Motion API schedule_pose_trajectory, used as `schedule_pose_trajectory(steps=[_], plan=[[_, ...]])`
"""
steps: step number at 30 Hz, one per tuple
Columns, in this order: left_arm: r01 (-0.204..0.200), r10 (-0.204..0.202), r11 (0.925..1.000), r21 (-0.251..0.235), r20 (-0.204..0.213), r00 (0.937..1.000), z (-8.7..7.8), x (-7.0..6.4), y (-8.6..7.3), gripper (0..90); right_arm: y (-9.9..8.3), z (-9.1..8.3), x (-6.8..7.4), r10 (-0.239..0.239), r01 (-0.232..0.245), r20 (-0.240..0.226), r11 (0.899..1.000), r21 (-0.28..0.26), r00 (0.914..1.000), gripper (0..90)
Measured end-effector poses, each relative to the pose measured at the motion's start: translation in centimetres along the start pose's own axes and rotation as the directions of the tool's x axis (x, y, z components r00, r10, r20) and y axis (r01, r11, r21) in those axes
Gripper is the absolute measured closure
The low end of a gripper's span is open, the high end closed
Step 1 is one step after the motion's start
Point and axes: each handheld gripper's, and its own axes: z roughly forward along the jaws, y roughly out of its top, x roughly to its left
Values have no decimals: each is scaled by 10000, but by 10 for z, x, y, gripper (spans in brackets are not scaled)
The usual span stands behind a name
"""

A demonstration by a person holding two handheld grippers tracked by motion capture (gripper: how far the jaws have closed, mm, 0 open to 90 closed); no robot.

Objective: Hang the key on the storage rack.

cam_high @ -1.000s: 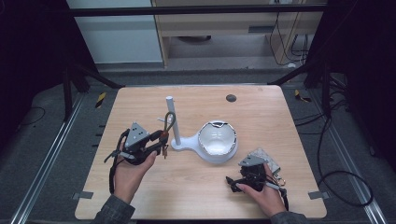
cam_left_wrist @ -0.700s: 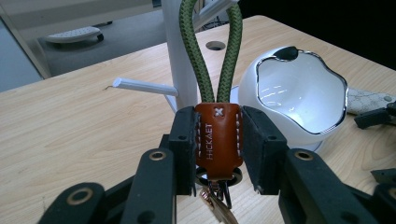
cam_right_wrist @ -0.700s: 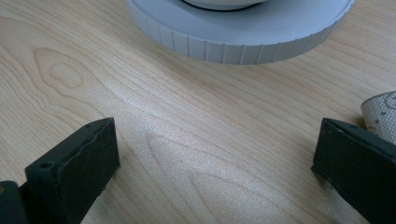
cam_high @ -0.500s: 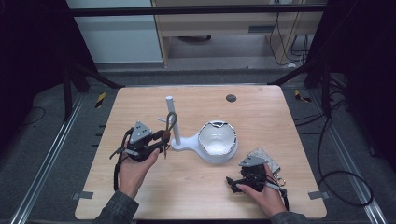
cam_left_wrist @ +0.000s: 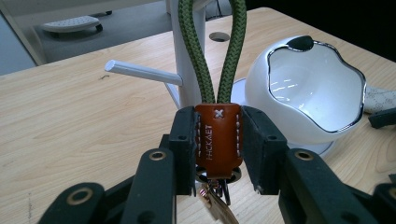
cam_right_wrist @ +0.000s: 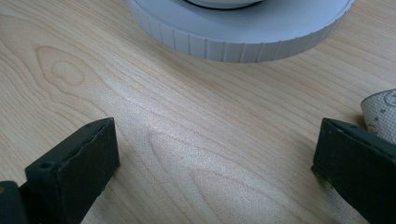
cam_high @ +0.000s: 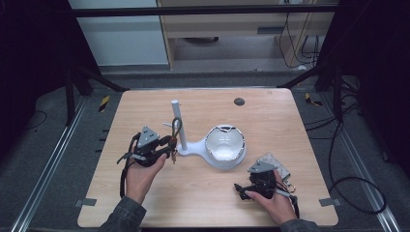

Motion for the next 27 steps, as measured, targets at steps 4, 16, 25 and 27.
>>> schedule_pose_trajectory(steps=[4, 16, 25, 27], plan=[[62, -62, 10000, -36, -19, 10000, 1, 1, 0, 660, 0, 0, 0, 30, -30, 2, 10000, 7, 10000, 4], [317, -317, 9995, 56, 3, 9995, 9, 2, 1, 659, 0, 0, 0, 30, -30, 6, 10000, -13, 10000, 4], [387, -387, 9992, 72, 8, 9992, 13, 5, 1, 658, 0, 0, 0, 22, -22, -1, 10000, -32, 10000, 4], [352, -352, 9993, 102, -11, 9994, 13, 6, 2, 658, 0, 0, 0, 25, -25, -1, 10000, -32, 10000, 4]])
